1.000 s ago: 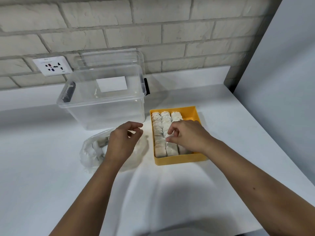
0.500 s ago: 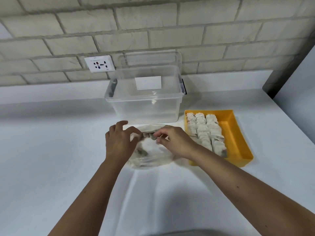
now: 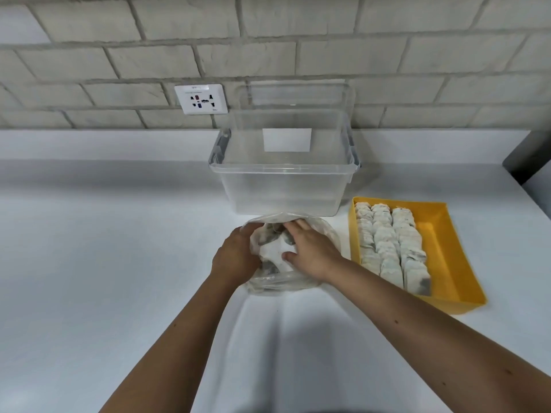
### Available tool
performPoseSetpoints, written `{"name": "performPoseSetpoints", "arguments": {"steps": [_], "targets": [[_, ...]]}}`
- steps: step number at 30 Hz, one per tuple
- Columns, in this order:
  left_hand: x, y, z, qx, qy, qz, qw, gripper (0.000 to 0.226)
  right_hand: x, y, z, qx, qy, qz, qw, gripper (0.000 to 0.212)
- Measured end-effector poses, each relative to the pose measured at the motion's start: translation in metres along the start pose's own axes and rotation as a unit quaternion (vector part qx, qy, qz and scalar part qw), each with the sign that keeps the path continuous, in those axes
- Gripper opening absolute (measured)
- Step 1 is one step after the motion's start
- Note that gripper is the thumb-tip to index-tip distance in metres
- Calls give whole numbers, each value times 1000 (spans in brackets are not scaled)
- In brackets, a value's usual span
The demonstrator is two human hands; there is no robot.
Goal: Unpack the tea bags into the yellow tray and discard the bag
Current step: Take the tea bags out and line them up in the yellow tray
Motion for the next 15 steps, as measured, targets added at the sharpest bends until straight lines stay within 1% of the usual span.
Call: {"name": "performPoseSetpoints", "arguments": {"steps": [3,7,10,12,15], "targets": [[2,1,1,-20,15,1,1000,74,4,0,-3,-22,-4,-22,999,65],[1,0,0,-36,22,-6,999,68,11,0,-3,-34,16,-42,998,63],[2,1,-2,-38,28,-3,999,70,14,0,0,-32,32,-44,998,61],[1,0,-2,-43,25,-3,999,70,12,0,0,-37,53,-38,997,54],[0,1,-2,-53,15,-1,998,69,7,1,3,-47,77,-17,996,35]]}}
Point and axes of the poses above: each hand's wrist, its own x-axis towards the middle knuckle, its own z-axis out of the back of the hand, y = z × x, the point moved 3 cm from there along x, towards the middle knuckle, and after that the axes turned 7 degrees about y, right-handed, at the moved point
